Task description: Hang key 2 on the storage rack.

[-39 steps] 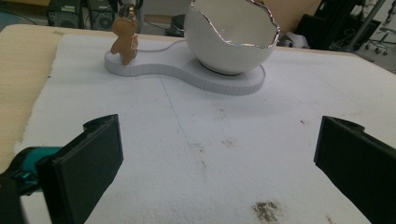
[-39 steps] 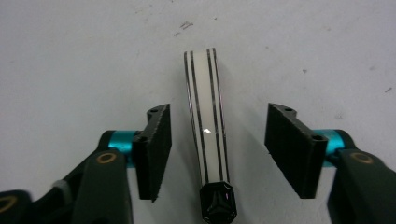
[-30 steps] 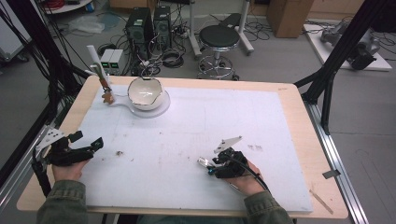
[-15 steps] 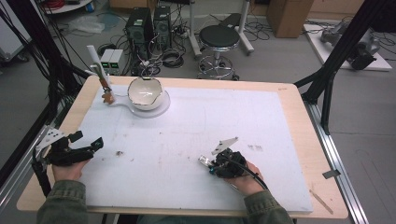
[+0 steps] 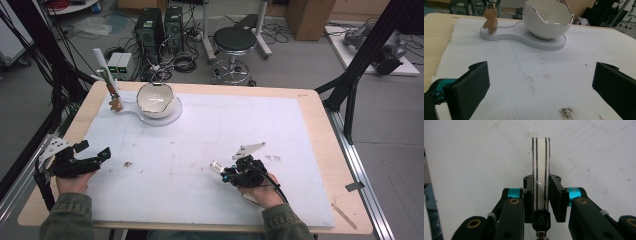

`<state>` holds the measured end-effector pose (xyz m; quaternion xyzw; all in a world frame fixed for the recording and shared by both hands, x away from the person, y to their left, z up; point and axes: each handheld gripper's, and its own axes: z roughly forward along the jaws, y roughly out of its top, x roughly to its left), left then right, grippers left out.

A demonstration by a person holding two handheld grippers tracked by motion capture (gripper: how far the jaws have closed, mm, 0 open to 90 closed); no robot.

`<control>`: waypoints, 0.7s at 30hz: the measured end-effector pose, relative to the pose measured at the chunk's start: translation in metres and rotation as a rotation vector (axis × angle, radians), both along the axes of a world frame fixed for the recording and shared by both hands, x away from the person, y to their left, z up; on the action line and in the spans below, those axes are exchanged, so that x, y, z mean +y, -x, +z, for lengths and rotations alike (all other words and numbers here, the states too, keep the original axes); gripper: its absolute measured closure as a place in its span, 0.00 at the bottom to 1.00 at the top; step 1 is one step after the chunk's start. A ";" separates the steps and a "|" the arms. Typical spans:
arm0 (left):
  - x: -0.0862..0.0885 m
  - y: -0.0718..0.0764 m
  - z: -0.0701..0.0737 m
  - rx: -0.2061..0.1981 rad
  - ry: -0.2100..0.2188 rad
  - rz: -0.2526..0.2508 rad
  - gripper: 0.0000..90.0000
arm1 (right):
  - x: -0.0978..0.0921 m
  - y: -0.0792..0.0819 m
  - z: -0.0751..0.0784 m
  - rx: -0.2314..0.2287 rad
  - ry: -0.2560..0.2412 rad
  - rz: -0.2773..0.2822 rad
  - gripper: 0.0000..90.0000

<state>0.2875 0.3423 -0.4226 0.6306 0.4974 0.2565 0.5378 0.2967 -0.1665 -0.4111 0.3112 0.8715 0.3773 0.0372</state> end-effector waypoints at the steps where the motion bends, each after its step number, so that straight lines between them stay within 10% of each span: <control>1: 0.000 0.000 0.000 0.000 0.000 0.000 0.02 | -0.001 -0.001 0.001 0.006 -0.025 0.002 0.83; 21: -0.002 0.003 0.002 -0.011 0.000 -0.012 0.02 | 0.004 -0.004 0.018 0.022 -0.293 -0.011 0.84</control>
